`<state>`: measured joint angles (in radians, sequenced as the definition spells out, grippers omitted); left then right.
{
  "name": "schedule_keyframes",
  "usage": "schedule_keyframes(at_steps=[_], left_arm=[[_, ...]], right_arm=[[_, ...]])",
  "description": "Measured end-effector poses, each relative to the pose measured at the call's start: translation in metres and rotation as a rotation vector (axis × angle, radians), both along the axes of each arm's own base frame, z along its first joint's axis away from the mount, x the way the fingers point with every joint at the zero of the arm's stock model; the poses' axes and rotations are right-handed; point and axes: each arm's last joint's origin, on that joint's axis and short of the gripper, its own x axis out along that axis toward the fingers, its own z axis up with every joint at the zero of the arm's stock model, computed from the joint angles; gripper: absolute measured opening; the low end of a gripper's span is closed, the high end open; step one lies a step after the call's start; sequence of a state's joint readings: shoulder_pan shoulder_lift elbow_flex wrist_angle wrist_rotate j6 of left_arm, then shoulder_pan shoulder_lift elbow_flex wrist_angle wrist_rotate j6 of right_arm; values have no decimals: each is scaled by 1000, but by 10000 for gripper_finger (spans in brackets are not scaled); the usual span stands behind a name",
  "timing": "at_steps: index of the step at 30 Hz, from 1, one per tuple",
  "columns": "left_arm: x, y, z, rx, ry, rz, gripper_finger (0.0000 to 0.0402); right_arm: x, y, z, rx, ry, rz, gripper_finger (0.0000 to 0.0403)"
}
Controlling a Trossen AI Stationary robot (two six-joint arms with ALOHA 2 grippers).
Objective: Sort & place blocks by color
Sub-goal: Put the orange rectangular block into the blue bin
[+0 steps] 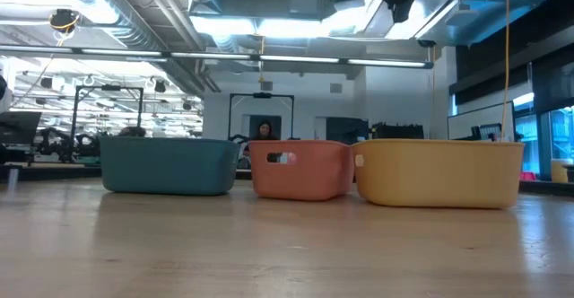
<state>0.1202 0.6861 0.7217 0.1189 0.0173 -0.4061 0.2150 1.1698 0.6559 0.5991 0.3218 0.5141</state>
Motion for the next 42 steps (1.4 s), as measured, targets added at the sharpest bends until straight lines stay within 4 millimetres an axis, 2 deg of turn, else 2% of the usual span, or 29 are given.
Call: schedule_keyframes(at_steps=[3, 7, 10, 13, 16, 19, 22, 26, 31, 34, 38, 42], left_arm=[[4, -6, -3, -97, 133, -49, 227], [13, -26, -14, -285, 452, -143, 227], [15, -50, -29, -461, 759, -181, 227], [12, -80, -47, -613, 1055, -144, 227], [9, -113, -64, -724, 1221, -80, 227], [6, -148, -74, -808, 1229, -30, 227], [3, -181, -81, -907, 1162, -1, 227], [1, -212, -98, -1007, 1156, 53, 227], [11, -230, -116, -1065, 1245, 92, 227], [22, -236, -110, -1056, 1257, 133, 227], [33, -246, -100, -985, 1406, 256, 227], [43, -262, -105, -913, 1523, 365, 227]], right_arm=[[0, 0, 0, 0, 0, 0, 336], [0, 0, 0, -3, 0, 0, 336], [0, 0, 0, -30, 6, -2, 336], [0, 0, -1, -57, 20, -4, 336], [0, 0, -5, -64, 59, -2, 336], [1, 0, -8, -71, 94, -2, 336], [0, 0, -11, -77, 121, 2, 336], [1, 1, -12, -81, 126, 25, 336], [1, 2, -12, -82, 127, 51, 336], [1, 2, -13, -100, 135, 60, 336], [1, 2, -13, -104, 142, 60, 336], [0, 2, -14, -107, 152, 61, 336]])
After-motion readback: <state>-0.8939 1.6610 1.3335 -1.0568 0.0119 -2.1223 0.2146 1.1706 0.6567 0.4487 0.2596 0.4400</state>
